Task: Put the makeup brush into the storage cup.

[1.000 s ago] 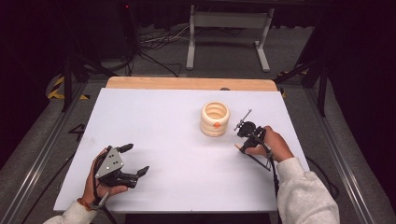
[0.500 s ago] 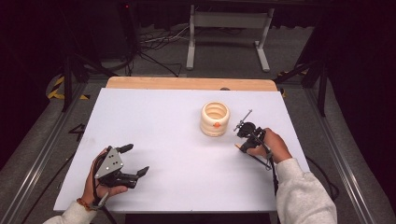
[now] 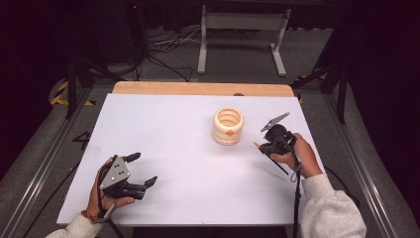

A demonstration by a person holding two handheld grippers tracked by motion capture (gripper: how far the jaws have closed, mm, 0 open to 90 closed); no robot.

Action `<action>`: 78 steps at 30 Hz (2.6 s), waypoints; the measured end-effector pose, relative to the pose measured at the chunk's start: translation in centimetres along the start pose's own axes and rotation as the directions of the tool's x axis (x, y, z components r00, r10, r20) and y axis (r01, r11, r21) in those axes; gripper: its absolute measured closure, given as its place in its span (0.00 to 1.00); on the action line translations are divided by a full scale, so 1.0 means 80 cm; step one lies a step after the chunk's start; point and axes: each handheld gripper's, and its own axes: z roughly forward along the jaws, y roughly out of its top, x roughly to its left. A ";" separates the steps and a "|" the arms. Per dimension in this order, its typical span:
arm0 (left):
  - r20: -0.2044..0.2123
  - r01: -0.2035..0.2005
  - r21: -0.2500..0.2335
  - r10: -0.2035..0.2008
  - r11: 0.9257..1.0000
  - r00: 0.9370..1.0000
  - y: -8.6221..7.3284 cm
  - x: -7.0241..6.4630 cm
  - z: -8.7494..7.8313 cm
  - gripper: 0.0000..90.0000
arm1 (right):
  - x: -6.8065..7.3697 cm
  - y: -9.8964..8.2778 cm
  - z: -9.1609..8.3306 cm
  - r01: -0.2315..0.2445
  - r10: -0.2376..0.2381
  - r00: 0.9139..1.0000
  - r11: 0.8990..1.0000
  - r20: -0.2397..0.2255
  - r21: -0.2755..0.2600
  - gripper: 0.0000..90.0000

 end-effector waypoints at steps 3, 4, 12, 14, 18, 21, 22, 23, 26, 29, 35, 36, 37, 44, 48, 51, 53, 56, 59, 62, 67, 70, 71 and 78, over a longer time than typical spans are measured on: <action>0.003 0.006 -0.004 -0.006 1.000 1.000 0.000 0.000 0.000 0.10 | 0.001 0.001 -0.020 0.004 -0.003 1.000 0.997 0.019 -0.071 0.94; 0.001 0.002 -0.004 -0.002 1.000 1.000 0.000 0.000 0.000 0.10 | 0.001 0.002 -0.027 0.002 0.000 1.000 0.996 0.019 -0.093 0.94; 0.002 0.008 -0.009 -0.008 1.000 1.000 0.000 0.000 -0.001 0.10 | 0.009 0.002 -0.058 -0.001 0.010 0.999 0.972 0.039 -0.236 0.94; 0.005 0.008 -0.006 -0.008 1.000 1.000 0.000 0.000 -0.001 0.10 | 0.010 0.002 -0.061 0.003 0.010 0.999 0.962 0.046 -0.273 0.94; 0.003 0.007 -0.006 -0.007 1.000 1.000 0.000 0.000 -0.001 0.10 | 0.017 0.006 -0.066 0.018 0.005 0.998 0.933 0.064 -0.359 0.94; 0.000 0.007 -0.006 -0.007 1.000 1.000 0.000 0.001 -0.001 0.10 | 0.021 0.008 -0.072 0.013 0.022 0.997 0.900 0.076 -0.435 0.94; 0.002 0.008 -0.007 -0.007 1.000 1.000 -0.001 0.001 -0.001 0.10 | 0.021 0.009 -0.074 0.014 0.026 0.996 0.893 0.082 -0.451 0.94; 0.000 0.008 -0.007 -0.008 1.000 1.000 -0.001 0.000 -0.001 0.10 | 0.022 0.010 -0.076 0.020 0.022 0.996 0.880 0.081 -0.474 0.94; -0.009 0.011 -0.007 -0.011 1.000 1.000 -0.001 0.001 -0.001 0.10 | 0.022 0.012 -0.080 0.020 0.026 0.997 0.853 0.079 -0.521 0.94; -0.005 0.013 -0.011 -0.013 1.000 1.000 -0.001 0.000 -0.002 0.10 | 0.024 0.017 -0.083 0.018 0.033 0.996 0.832 0.083 -0.555 0.94; 0.005 0.018 -0.022 -0.018 1.000 1.000 -0.003 -0.002 -0.002 0.10 | 0.030 0.031 -0.089 0.035 0.022 0.996 0.768 0.081 -0.640 0.94; 0.007 0.019 -0.026 -0.019 0.999 1.000 -0.003 -0.003 -0.002 0.10 | 0.031 0.033 -0.090 0.036 0.020 0.997 0.754 0.077 -0.656 0.94; 0.007 0.022 -0.035 -0.021 0.999 1.000 -0.003 -0.003 -0.003 0.10 | 0.031 0.034 -0.091 0.038 0.024 0.996 0.747 0.084 -0.664 0.94; 0.013 0.030 -0.082 -0.029 0.996 0.999 -0.002 -0.004 -0.005 0.09 | 0.036 0.048 -0.099 0.052 0.010 0.997 0.685 0.081 -0.727 0.94; 0.011 0.033 -0.088 -0.033 0.996 0.999 -0.003 -0.003 -0.006 0.09 | 0.039 0.059 -0.106 0.064 0.003 0.996 0.642 0.086 -0.764 0.94; 0.010 0.033 -0.105 -0.032 0.994 0.999 -0.002 -0.004 -0.009 0.08 | 0.039 0.066 -0.108 0.066 -0.002 0.997 0.608 0.081 -0.791 0.94; 0.011 0.027 -0.122 -0.026 0.992 1.000 -0.002 -0.003 -0.012 0.07 | 0.040 0.068 -0.107 0.070 -0.014 0.997 0.583 0.075 -0.809 0.94; 0.010 0.031 -0.132 -0.030 0.991 0.999 -0.003 -0.002 -0.015 0.06 | 0.039 0.074 -0.101 0.079 -0.018 0.996 0.576 0.084 -0.814 0.94; 0.010 0.031 -0.131 -0.030 0.991 1.000 -0.003 -0.001 -0.016 0.06 | 0.037 0.078 -0.096 0.069 -0.010 0.997 0.570 0.078 -0.818 0.94; 0.013 0.032 -0.131 -0.031 0.991 0.999 -0.003 -0.001 -0.016 0.05 | 0.033 0.081 -0.090 0.053 0.008 0.998 0.559 0.069 -0.828 0.94; 0.013 0.033 -0.123 -0.032 0.992 0.999 -0.004 -0.002 -0.015 0.06 | 0.025 0.084 -0.081 0.006 0.056 0.998 0.508 0.040 -0.861 0.94; 0.015 0.035 -0.123 -0.033 0.992 0.999 -0.004 -0.001 -0.015 0.06 | 0.023 0.087 -0.075 0.002 0.079 0.996 0.494 0.047 -0.870 0.94; 0.017 0.034 -0.123 -0.032 0.992 0.999 -0.004 -0.002 -0.015 0.06 | 0.022 0.087 -0.073 -0.010 0.087 0.996 0.491 0.037 -0.871 0.94; 0.019 0.033 -0.125 -0.031 0.992 0.999 -0.004 -0.002 -0.016 0.06 | 0.018 0.091 -0.056 -0.007 0.107 0.993 0.472 0.049 -0.882 0.94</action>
